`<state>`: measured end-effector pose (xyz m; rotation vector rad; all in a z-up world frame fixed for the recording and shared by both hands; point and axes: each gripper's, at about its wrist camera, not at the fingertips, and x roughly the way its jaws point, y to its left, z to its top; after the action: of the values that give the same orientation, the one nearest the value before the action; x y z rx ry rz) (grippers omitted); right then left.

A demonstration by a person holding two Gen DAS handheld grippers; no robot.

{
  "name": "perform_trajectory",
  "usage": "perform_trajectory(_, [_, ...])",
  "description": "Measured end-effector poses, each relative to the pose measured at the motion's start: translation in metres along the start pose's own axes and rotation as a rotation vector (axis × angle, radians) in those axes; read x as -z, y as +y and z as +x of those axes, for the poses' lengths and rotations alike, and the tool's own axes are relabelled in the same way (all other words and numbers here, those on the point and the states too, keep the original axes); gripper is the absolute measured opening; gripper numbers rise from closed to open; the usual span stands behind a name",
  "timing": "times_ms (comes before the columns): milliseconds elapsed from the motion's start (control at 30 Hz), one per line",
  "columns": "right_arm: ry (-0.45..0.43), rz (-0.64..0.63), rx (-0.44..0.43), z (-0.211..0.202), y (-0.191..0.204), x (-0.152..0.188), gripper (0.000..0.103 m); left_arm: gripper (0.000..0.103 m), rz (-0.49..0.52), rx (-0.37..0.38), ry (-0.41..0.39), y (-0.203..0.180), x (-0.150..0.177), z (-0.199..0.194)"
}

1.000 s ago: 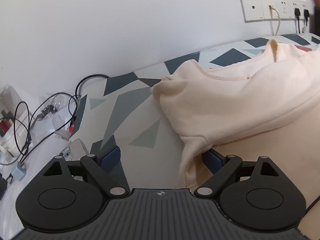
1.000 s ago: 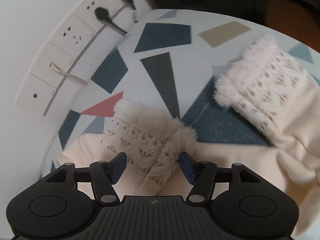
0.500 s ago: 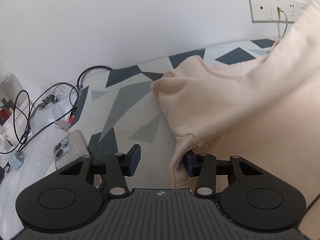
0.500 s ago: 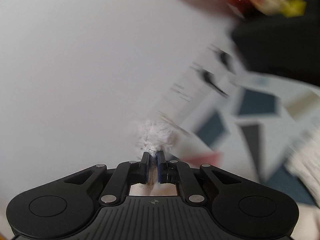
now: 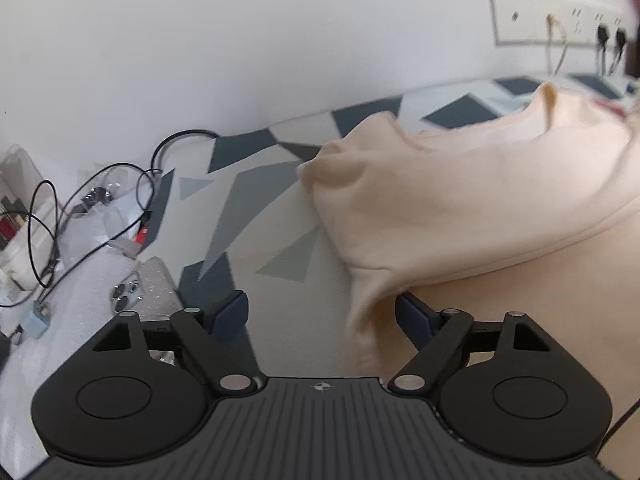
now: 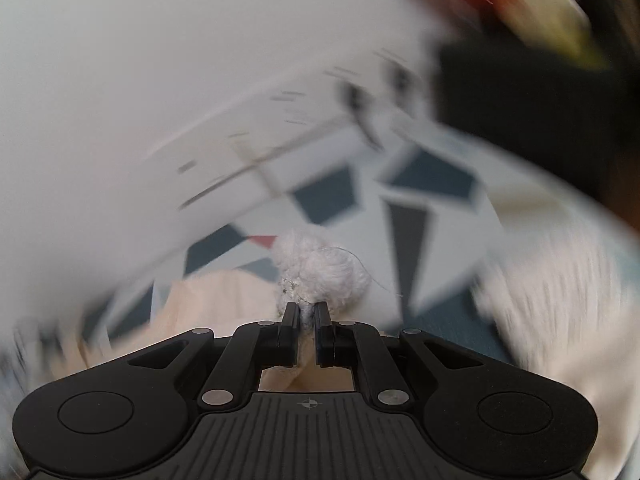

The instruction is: Fold clothes

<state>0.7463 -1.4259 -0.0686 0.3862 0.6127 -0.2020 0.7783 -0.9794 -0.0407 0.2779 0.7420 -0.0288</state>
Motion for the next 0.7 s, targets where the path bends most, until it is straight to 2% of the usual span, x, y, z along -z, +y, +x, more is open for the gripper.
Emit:
perform_trajectory(67, [-0.008,-0.175,-0.041,-0.003,0.031,-0.006,0.007,0.088,-0.017,0.031,-0.036,0.001,0.002,-0.013])
perform_trajectory(133, [0.014,-0.289,-0.125,0.000,0.061,-0.002,0.007,0.089,-0.021,0.032,-0.053,-0.001,0.004,-0.020])
perform_trajectory(300, [0.180,-0.511,-0.264,0.029,0.119,0.032,0.008,0.089,-0.025,0.029,-0.033,-0.004,0.009,-0.024])
perform_trajectory(400, [0.270,-0.597,-0.274,0.040,0.134,0.054,0.008,0.089,-0.047,0.032,-0.033,-0.002,0.011,-0.027])
perform_trajectory(500, [0.256,-0.658,-0.263,0.028,0.140,0.055,0.008,0.089,-0.051,0.031,-0.036,0.000,0.013,-0.029])
perform_trajectory(567, [0.271,-0.650,-0.279,0.027,0.137,0.051,0.008,0.089,-0.053,0.029,-0.030,0.000,0.014,-0.027])
perform_trajectory(633, [0.298,-0.673,-0.326,0.028,0.137,0.052,0.013,0.089,-0.064,0.029,-0.026,0.001,0.014,-0.026])
perform_trajectory(667, [0.283,-0.676,-0.356,0.024,0.136,0.052,0.017,0.089,-0.070,0.029,-0.026,0.001,0.014,-0.026])
perform_trajectory(700, [0.267,-0.680,-0.387,0.019,0.136,0.051,0.024,0.089,-0.075,0.029,-0.026,0.002,0.013,-0.026])
